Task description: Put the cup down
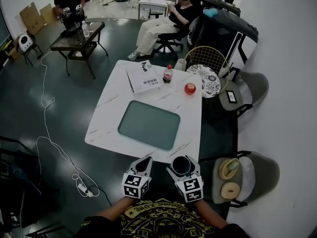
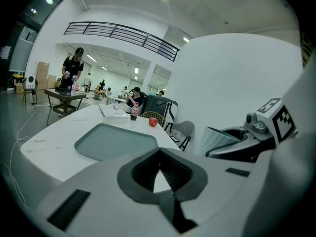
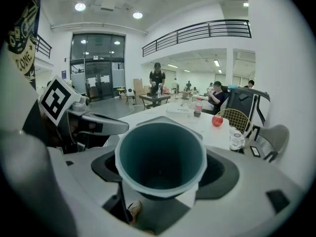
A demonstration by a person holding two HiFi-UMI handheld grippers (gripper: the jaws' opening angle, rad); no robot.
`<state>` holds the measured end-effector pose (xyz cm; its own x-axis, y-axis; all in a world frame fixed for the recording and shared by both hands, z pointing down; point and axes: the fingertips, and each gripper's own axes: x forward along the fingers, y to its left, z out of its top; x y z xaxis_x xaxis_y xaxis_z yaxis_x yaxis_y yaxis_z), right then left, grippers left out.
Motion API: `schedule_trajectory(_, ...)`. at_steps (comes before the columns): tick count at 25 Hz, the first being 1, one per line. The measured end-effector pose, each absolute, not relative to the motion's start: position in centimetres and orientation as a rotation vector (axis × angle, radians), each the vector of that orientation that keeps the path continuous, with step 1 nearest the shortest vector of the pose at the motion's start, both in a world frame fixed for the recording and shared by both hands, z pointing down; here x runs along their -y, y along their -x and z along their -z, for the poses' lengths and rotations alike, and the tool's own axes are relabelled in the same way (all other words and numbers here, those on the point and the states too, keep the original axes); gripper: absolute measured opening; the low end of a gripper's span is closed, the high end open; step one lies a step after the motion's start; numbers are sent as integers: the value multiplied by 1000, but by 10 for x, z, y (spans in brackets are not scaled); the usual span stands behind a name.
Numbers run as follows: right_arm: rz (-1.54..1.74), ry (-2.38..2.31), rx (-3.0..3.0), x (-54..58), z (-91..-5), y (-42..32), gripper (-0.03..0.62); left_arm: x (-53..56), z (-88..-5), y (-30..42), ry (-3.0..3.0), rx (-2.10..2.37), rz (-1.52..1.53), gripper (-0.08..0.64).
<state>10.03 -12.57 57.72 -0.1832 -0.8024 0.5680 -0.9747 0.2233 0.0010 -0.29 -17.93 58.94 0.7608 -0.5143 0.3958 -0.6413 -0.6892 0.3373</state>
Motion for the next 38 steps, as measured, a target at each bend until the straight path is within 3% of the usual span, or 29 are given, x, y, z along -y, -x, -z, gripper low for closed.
schedule_trajectory(38,-442,-1577,2064,212,-566,-46,380,244,-596,76,-2410,976,-287,9)
